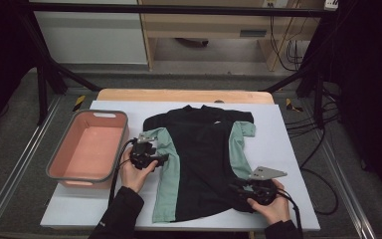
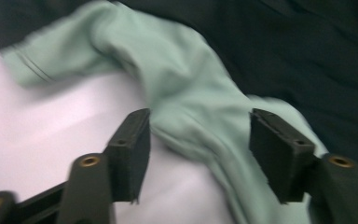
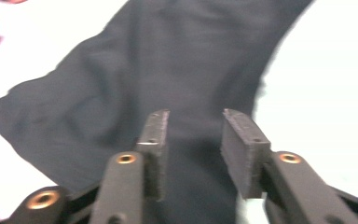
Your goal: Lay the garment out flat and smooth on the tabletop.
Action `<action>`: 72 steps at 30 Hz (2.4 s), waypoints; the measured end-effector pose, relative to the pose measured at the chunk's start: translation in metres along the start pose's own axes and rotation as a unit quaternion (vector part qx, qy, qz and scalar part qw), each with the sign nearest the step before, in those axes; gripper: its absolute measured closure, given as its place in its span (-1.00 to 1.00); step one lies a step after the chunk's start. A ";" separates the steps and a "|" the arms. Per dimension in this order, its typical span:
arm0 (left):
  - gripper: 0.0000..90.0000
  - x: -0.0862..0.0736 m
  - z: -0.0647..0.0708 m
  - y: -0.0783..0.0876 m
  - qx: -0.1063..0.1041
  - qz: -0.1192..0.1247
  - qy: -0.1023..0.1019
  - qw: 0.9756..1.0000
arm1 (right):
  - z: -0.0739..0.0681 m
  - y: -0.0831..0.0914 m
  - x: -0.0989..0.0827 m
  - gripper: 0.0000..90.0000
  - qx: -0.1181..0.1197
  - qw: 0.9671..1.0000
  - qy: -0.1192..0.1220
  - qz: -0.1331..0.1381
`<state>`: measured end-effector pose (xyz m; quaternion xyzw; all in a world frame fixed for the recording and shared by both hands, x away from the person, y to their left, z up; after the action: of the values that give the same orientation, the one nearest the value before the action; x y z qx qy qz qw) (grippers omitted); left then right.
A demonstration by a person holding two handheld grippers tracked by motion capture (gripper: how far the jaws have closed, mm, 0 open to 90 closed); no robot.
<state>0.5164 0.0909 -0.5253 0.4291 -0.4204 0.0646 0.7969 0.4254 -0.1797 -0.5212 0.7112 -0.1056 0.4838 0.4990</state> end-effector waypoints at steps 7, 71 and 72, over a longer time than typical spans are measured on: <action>-0.34 -0.038 0.028 0.015 -0.035 -0.005 0.002 0.999 | 0.049 0.021 -0.020 0.10 -0.067 0.997 -0.033 0.003; 0.54 -0.099 0.045 0.059 -0.050 -0.019 -0.003 0.999 | 0.030 0.011 -0.042 0.75 -0.040 0.997 -0.026 -0.060; 0.70 -0.100 0.047 0.059 -0.054 -0.024 -0.004 0.998 | 0.027 0.012 -0.043 0.94 -0.034 0.997 -0.026 -0.062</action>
<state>0.3963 0.1193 -0.5478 0.3960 -0.4157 0.0211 0.8185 0.4118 -0.2216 -0.5492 0.7116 -0.0906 0.4290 0.5490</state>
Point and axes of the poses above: each handheld gripper's, and its own axes: y roughly backward along the jaws, x roughly out of its top, z roughly to its right, the point moved 10 cm from there along -y, roughly forward along the jaws, and after that the axes turned 8 degrees about -x, right-handed, at the moved point
